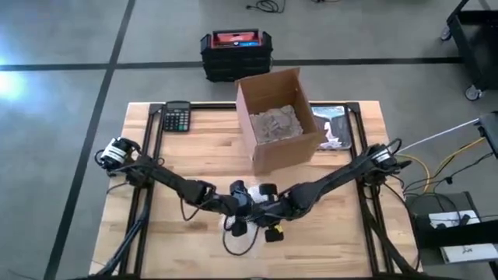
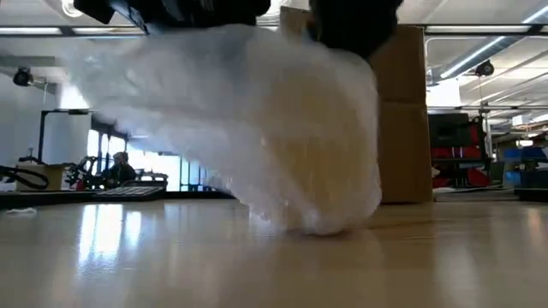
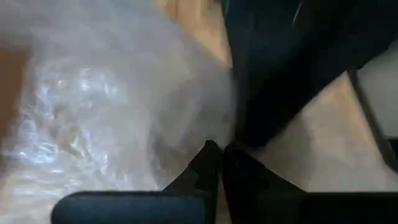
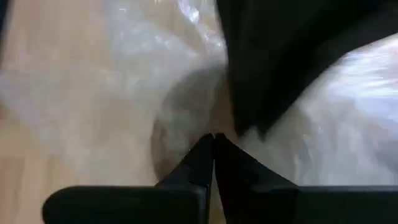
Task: Wrap mug
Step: Wrap the yellow cup in bubble wrap
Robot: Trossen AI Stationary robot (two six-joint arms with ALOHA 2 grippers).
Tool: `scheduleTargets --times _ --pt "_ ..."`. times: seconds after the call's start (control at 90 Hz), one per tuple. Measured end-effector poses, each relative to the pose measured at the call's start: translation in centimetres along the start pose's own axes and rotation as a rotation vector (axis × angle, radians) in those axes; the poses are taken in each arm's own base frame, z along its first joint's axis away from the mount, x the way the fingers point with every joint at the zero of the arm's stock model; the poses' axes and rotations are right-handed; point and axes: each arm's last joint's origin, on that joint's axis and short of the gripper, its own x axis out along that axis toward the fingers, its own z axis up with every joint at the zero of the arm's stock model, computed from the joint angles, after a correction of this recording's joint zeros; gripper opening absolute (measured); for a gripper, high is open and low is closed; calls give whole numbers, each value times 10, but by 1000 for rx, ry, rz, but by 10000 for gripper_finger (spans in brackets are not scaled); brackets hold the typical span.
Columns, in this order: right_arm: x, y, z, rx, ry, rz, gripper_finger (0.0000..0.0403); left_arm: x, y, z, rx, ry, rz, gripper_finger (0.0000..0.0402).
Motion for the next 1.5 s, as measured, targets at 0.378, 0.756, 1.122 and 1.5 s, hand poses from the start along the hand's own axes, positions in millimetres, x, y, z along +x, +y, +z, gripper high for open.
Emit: scheduleTargets --times 0.378,0.756,1.122,1.5 --pt "5 -3 -2 13 32 17 2 -68 -1 31 6 -56 -18 1" --pt "4 -4 -1 8 18 13 2 -62 0 -33 -98 143 27 0" --pt "-9 -5 5 -5 12 25 2 0 -6 -22 -63 -143 -113 0" --pt "-61 -8 19 -35 10 23 2 8 -11 -4 -21 -155 -113 0"
